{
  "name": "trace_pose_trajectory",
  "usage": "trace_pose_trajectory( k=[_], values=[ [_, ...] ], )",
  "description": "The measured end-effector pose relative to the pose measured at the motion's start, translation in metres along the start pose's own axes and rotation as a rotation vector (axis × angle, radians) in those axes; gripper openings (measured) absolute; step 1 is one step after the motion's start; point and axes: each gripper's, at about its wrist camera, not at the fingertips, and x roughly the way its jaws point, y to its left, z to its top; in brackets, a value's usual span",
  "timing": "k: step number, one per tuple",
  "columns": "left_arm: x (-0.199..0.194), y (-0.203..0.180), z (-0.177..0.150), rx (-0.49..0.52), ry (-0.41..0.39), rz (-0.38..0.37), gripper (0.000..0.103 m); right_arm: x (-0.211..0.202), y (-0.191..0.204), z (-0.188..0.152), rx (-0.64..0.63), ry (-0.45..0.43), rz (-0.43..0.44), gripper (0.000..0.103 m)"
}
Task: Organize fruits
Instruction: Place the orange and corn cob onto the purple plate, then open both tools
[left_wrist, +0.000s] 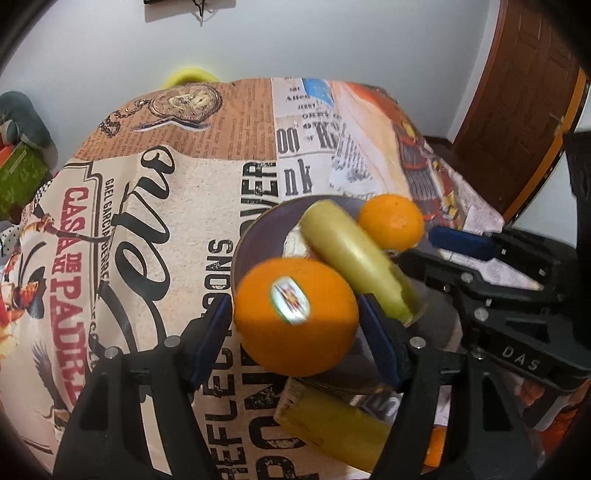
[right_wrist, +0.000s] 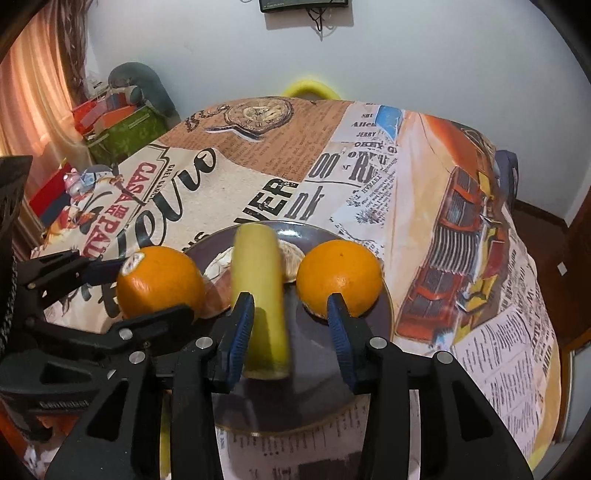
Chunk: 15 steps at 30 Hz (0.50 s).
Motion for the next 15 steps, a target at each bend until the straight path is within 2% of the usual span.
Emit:
trace_pose_trajectory(
  k=[6, 15],
  values=[
    [-0.031, -0.001, 0.003, -0.018, -0.046, 0.007, 0.072, -0.023, 0.003, -0.002, 0.004, -0.024, -0.012, 0.038],
    [-0.076, 0.005, -0.012, -0.035, -0.08, 0.027, 0.073, -0.063, 0.02, -0.011, 0.005, -0.06, -0.014, 0.038]
  ],
)
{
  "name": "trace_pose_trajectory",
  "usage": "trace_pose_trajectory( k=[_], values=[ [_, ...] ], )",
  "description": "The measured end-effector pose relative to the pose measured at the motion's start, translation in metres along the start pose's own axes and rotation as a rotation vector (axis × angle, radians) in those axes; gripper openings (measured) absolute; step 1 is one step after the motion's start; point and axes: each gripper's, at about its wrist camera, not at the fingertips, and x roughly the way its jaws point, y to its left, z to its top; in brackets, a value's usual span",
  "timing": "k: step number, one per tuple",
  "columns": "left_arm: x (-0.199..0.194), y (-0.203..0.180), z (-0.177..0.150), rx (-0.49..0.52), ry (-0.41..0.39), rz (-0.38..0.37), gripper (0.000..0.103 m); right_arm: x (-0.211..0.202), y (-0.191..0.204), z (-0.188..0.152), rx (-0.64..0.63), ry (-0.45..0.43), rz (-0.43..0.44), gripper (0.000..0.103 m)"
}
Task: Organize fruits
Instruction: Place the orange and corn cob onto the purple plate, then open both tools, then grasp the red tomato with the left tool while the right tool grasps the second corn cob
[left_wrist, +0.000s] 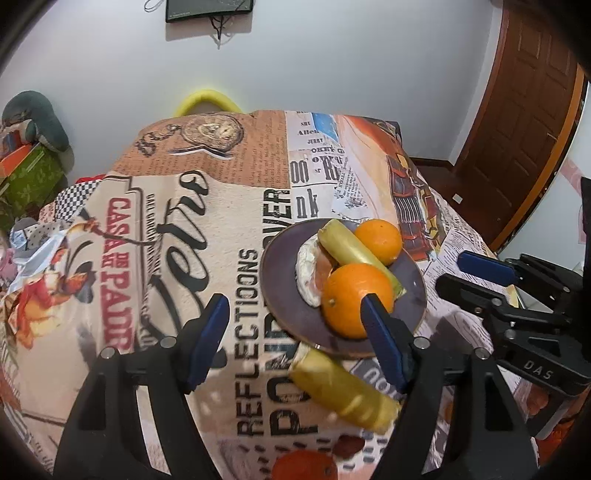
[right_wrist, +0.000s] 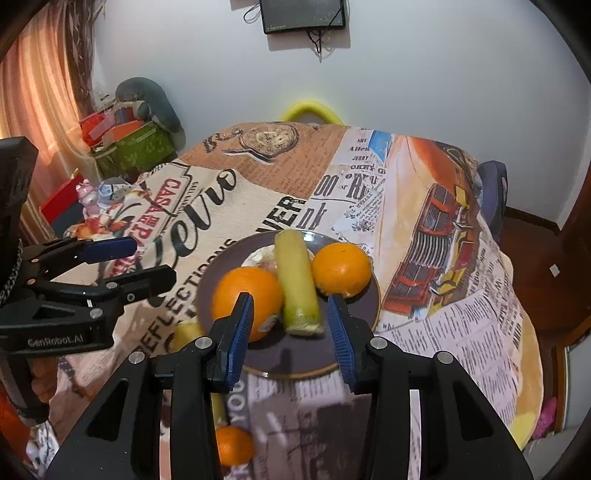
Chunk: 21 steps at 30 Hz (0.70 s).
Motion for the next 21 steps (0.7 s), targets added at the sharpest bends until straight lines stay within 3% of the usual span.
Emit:
trace_pose_trajectory(
  k=[11, 21],
  values=[
    [-0.042, 0.006, -0.037, -0.013, 0.003, 0.019, 0.077, -0.043, 0.018, -0.025, 0.007, -0.015, -0.028, 0.039],
    [-0.031, 0.004, -0.085, -0.025, 0.098, 0.034, 0.078, -0.059, 0.031, -0.053, 0.003, -0.005, -0.035, 0.046]
  ],
)
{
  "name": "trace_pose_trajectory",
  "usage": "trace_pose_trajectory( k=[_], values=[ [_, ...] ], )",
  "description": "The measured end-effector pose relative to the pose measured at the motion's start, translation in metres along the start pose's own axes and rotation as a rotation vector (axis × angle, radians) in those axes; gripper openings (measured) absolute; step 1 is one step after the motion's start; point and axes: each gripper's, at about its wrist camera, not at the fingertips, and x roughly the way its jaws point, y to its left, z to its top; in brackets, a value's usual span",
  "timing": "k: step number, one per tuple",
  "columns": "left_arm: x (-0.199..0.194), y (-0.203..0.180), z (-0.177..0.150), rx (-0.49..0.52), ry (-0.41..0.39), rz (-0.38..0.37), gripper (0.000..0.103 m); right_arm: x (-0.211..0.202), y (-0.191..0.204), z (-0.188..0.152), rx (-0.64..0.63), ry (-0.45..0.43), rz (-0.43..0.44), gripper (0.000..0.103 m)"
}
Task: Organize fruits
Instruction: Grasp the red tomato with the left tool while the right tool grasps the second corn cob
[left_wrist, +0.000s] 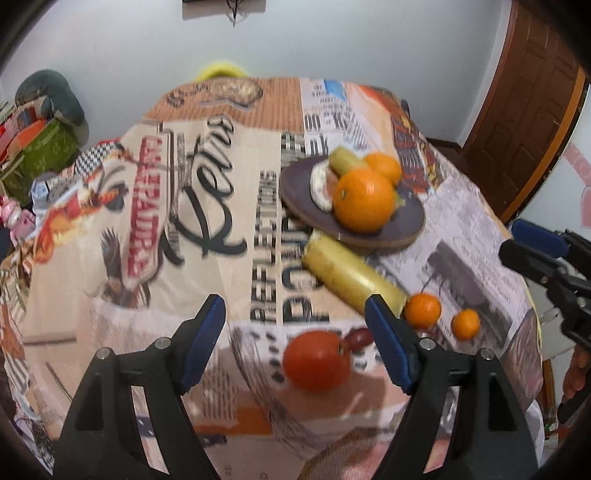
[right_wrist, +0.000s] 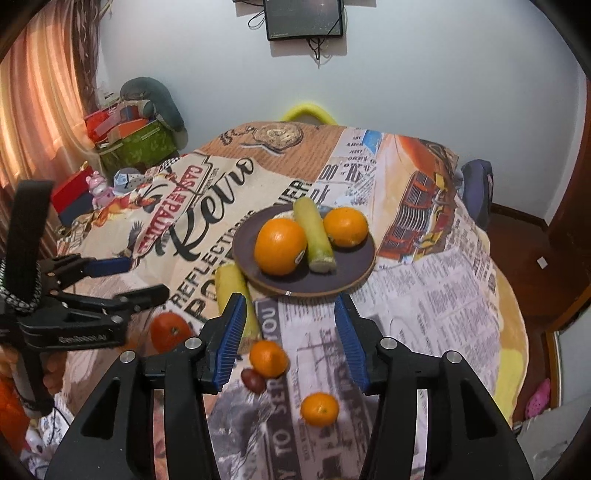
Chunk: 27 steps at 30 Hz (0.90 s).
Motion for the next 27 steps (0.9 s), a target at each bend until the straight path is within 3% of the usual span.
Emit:
trace_pose_trajectory(
  k=[10, 12, 17, 27],
  values=[
    [0.037, -0.004, -0.037, -0.001, 0.12, -0.048, 0.078, 0.013, 0.007, -0.02, 0.014, 0.057, 0.026, 0.046],
    [0.041, -0.004, -0.039, -0.012, 0.126, -0.058, 0.072, 0.016, 0.009, -0.021, 0.019, 0.07, 0.038, 0.046],
    [0.039, -0.002, -0.038, -0.012, 0.104, -0.104, 0.049, 0.024, 0.016, -0.019, 0.004, 0.085, 0.049, 0.046],
    [0.017, 0.031, -0.035, -0.037, 0.019, -0.068, 0.049, 0.073, 0.045, -0.005, -0.039, 0.175, 0.13, 0.046]
  ],
)
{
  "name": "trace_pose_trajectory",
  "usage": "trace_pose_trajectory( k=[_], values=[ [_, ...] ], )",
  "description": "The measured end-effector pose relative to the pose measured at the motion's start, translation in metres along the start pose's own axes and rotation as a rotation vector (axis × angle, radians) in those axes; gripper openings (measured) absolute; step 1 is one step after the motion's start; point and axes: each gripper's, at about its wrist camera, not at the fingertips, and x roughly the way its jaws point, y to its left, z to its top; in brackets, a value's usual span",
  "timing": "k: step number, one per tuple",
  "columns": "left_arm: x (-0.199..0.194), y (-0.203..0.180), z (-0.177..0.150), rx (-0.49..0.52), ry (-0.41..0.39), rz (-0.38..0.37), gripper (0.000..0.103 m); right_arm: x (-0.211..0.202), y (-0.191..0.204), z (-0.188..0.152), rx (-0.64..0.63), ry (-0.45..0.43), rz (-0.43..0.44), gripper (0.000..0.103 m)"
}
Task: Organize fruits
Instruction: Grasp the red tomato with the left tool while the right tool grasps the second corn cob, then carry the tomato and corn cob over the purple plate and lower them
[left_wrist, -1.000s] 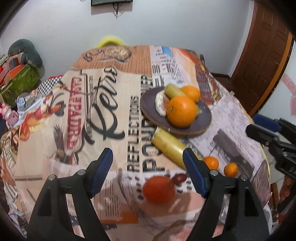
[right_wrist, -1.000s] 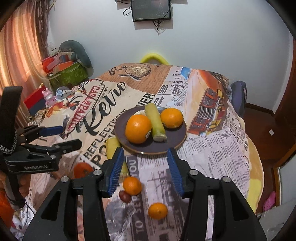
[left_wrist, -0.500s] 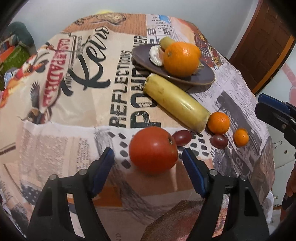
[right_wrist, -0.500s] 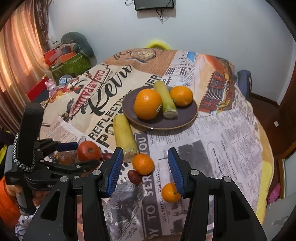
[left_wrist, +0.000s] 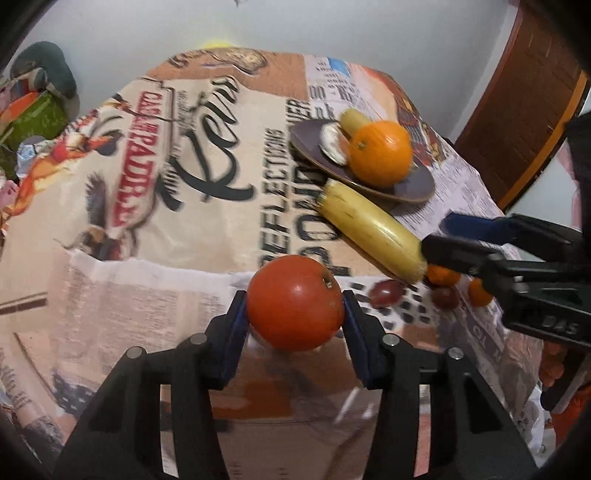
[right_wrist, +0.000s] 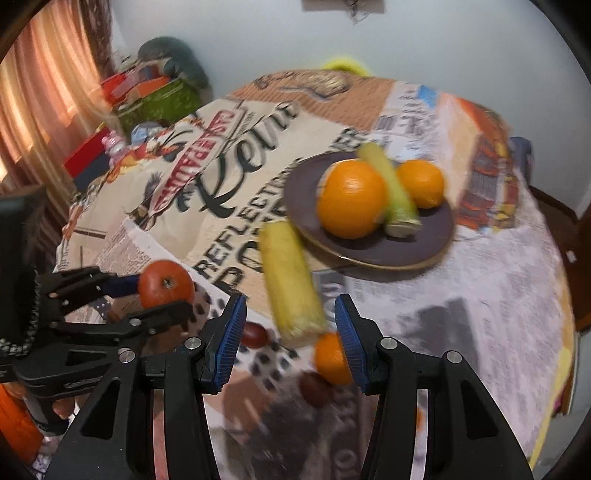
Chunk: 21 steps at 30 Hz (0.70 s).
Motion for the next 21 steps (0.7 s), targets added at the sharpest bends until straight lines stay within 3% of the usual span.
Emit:
trace_pose_trajectory(
  k=[3, 14, 16, 21],
  values=[
    [-0.001, 0.01, 0.003, 0.012, 0.004, -0.004, 0.049, 0.02, 0.004, 0.01, -0.003, 0.04, 0.016, 0.046],
    [0.01, 0.026, 0.003, 0.01, 0.005, -0.029, 0.049, 0.069, 0.007, 0.027, -0.052, 0.135, -0.064, 0.046],
    [0.011, 0.027, 0.003, 0.01, 0.004, -0.03, 0.049, 0.073, 0.011, 0.026, -0.078, 0.126, -0.09, 0.04],
    [0.01, 0.029, 0.004, -0.002, 0.0, -0.026, 0.049, 0.06, 0.018, 0.021, -0.125, 0.09, -0.121, 0.038]
  ],
)
